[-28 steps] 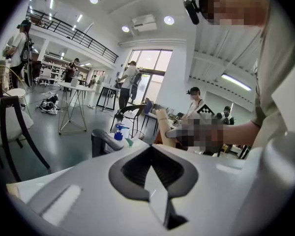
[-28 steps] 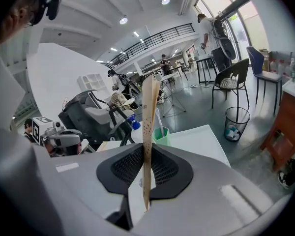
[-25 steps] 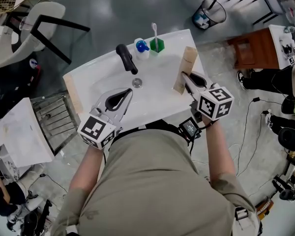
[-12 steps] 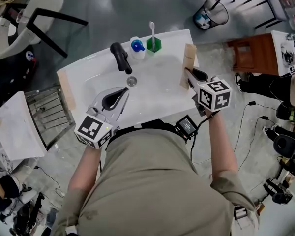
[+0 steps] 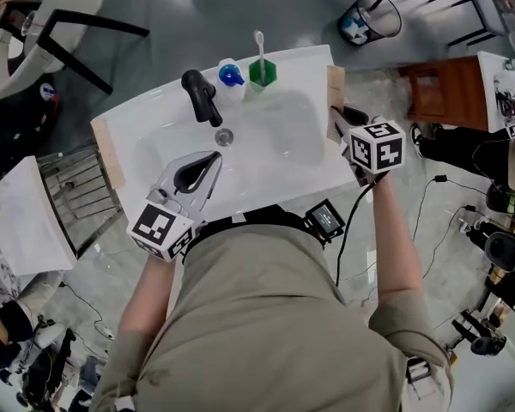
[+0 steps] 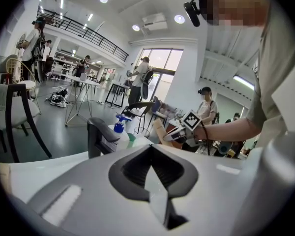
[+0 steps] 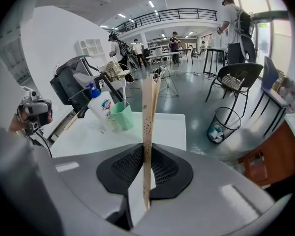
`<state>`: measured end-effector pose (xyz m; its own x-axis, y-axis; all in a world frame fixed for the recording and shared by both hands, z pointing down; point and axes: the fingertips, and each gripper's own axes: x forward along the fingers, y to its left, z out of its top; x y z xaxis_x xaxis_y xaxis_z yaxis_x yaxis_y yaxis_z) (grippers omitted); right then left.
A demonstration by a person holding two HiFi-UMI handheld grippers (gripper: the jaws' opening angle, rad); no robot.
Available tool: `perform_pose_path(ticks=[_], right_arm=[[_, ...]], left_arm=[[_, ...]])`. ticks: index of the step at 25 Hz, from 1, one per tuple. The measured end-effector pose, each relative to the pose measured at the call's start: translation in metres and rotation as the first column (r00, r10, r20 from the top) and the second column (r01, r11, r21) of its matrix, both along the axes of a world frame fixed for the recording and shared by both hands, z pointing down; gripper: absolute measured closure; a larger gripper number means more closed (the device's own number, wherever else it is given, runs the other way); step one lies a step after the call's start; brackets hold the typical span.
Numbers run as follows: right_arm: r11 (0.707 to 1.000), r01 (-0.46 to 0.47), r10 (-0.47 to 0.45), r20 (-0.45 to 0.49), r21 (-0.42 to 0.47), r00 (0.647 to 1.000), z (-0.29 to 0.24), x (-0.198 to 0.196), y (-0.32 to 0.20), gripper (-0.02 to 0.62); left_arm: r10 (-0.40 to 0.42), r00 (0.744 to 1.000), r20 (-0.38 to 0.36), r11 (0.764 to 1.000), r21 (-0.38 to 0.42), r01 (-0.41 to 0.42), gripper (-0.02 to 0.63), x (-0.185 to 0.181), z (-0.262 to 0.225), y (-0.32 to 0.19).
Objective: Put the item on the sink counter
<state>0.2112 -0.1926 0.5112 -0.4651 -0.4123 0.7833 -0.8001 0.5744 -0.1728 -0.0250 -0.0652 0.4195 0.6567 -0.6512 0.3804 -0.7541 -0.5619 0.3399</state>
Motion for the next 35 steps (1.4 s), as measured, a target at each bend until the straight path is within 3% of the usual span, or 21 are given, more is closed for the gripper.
perform_pose_path(ticks=[17, 35], right_arm=[[0.997, 0.037, -0.045, -0.109, -0.069, 0.993, 0.044, 0.017, -0.031, 0.541], [0.994, -0.007, -0.004, -0.101, -0.109, 0.995, 0.072, 0.018, -0.051, 0.541]], left_arm=[[-0.025, 1.0, 0.005, 0.999, -0.022, 0.026, 0.6, 0.001, 0.007, -0.005], [-0.051, 0.999, 0.008, 0.998, -0.045, 0.051, 0.6, -0.004, 0.015, -0.009]])
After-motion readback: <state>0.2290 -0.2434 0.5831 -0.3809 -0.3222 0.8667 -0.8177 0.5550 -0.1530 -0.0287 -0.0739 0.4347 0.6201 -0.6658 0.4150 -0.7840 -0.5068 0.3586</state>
